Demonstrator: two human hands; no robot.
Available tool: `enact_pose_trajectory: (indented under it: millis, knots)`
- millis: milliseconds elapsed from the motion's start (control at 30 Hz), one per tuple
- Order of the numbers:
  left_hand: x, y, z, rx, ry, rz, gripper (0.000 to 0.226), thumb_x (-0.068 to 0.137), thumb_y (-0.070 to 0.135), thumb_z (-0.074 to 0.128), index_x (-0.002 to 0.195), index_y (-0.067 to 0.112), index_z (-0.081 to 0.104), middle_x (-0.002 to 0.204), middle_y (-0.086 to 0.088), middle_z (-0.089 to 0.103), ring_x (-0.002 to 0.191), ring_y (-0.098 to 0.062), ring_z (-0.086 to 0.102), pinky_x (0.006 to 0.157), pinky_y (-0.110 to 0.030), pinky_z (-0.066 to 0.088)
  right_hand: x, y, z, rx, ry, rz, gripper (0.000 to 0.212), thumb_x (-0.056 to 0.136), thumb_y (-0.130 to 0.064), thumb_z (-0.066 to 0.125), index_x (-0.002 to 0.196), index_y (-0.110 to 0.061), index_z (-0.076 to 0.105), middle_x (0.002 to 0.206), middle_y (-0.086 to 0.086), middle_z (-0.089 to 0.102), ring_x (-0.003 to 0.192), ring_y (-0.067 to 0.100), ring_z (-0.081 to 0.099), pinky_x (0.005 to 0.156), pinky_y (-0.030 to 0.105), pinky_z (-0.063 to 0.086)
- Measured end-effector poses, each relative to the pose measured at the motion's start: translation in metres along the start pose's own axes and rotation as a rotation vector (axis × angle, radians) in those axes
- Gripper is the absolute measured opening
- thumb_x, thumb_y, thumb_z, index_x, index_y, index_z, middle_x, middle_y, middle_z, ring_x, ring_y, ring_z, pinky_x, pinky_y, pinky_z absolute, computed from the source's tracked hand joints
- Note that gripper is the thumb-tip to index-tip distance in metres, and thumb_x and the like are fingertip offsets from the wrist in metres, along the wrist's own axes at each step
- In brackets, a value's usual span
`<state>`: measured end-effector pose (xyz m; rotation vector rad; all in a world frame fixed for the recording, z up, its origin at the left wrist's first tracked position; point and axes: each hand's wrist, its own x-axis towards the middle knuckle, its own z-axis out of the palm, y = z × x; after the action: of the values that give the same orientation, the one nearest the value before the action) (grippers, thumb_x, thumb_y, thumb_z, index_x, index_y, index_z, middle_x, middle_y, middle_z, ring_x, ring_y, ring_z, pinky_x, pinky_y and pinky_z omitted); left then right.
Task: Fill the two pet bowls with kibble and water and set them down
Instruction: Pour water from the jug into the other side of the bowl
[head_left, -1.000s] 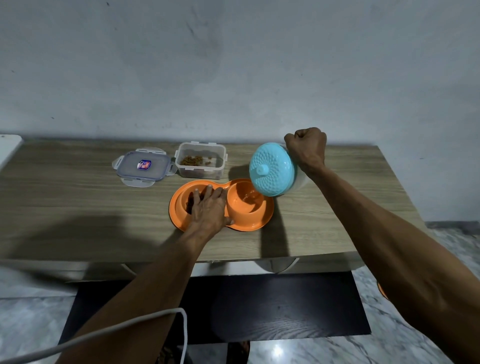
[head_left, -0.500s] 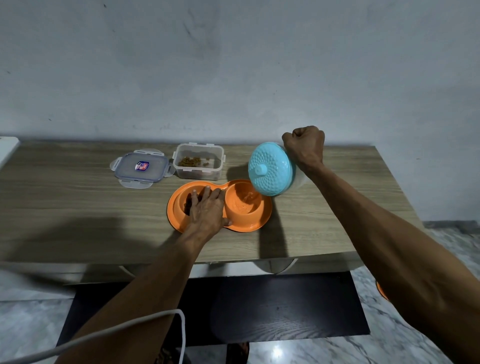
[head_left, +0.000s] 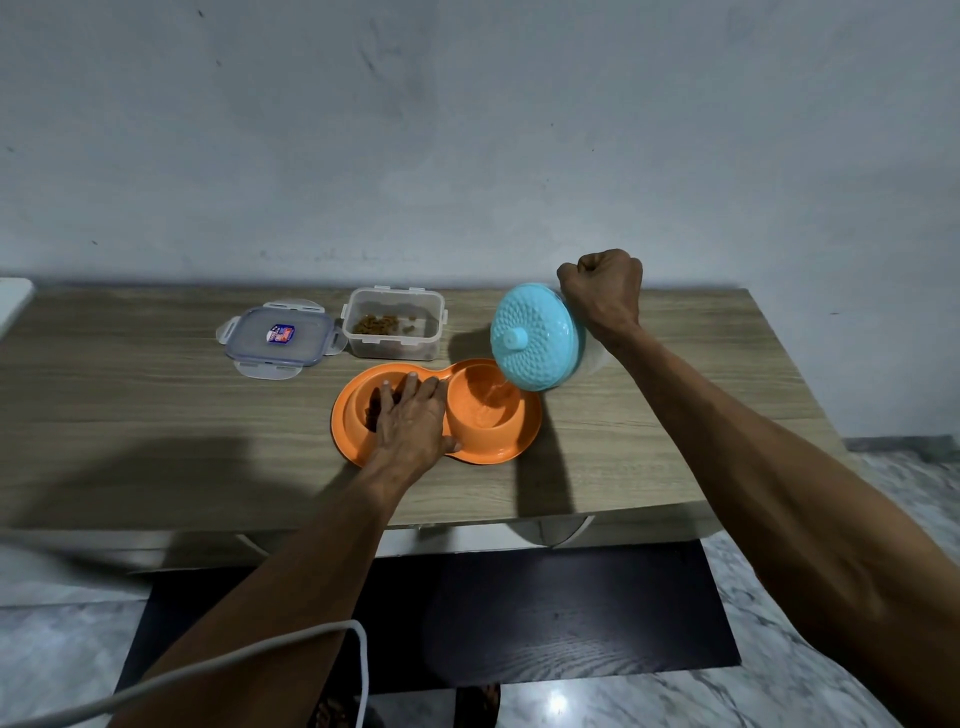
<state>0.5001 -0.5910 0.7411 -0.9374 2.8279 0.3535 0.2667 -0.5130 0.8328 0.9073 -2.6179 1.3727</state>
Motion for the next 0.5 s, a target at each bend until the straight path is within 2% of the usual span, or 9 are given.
enact_pose_trajectory:
  millis: [300, 500]
  knots:
    - [0.0007, 0.0006, 0.0005, -0.007, 0.003, -0.005, 0.095, 0.081, 0.047, 0.071, 0.154, 0.016, 0.019, 0.16, -0.006, 0.025, 0.151, -0.03, 0.01, 0.119, -0.057, 0.004, -0.0005, -0.0034, -0.0008, -0.002, -0.003, -0.027, 0.034, 0.068, -0.014, 0.054, 0.043, -0.008, 0.032, 0.05, 0.009, 0.02, 0.053, 0.018, 0.017, 0.052, 0.029, 0.026]
    - [0.0001, 0.0002, 0.002, -0.027, 0.009, -0.003, 0.095, 0.08, 0.045, 0.072, 0.153, 0.017, 0.02, 0.16, -0.006, 0.025, 0.151, -0.03, 0.009, 0.119, -0.058, 0.003, 0.0008, -0.0009, 0.0023, 0.002, 0.008, -0.031, 0.032, 0.067, -0.015, 0.053, 0.046, 0.004, 0.037, 0.05, 0.01, 0.022, 0.054, 0.019, 0.019, 0.053, 0.029, 0.028]
